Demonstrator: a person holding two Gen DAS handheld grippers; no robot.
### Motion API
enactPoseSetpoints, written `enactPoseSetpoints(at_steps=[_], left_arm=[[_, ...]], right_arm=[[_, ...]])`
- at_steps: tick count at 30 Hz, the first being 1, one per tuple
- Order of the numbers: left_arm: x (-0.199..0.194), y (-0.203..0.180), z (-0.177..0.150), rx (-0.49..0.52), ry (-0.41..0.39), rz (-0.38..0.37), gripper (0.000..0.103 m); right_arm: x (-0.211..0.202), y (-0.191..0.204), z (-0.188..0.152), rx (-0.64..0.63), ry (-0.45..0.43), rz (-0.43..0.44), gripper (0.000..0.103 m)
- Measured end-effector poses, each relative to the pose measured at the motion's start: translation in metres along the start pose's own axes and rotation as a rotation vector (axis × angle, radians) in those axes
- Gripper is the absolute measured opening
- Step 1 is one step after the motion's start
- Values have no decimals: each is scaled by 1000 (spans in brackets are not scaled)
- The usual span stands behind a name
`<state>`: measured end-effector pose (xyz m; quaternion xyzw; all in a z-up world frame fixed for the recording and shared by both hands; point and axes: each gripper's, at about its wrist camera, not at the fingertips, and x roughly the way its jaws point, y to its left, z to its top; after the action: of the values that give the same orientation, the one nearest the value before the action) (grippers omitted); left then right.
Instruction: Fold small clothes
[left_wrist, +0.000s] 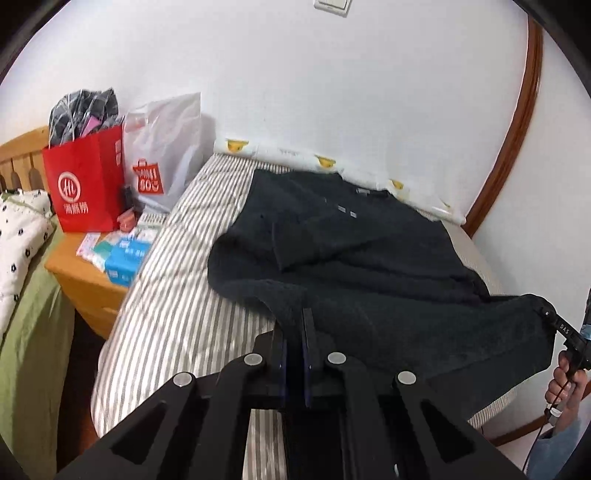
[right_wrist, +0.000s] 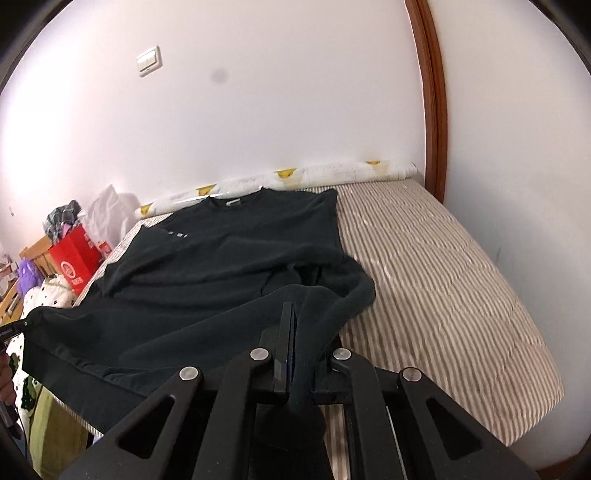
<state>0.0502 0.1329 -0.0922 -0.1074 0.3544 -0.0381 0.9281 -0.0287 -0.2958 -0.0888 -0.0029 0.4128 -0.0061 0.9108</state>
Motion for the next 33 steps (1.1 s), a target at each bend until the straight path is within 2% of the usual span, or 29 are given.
enactPoseSetpoints(at_steps=[10, 18, 26, 33], left_arm=[[39, 0, 63, -24, -30, 10, 6], [94, 4, 98, -51, -12, 49, 6], [151, 15, 116, -47, 55, 92, 6], [197, 24, 119, -53, 120, 112, 6]], right_arm=[[34, 12, 72, 51, -38, -9, 5], [90, 15, 114, 38, -18, -13, 5], [156, 11, 131, 41, 33, -23, 5], [215, 6, 126, 38, 106, -63, 5]])
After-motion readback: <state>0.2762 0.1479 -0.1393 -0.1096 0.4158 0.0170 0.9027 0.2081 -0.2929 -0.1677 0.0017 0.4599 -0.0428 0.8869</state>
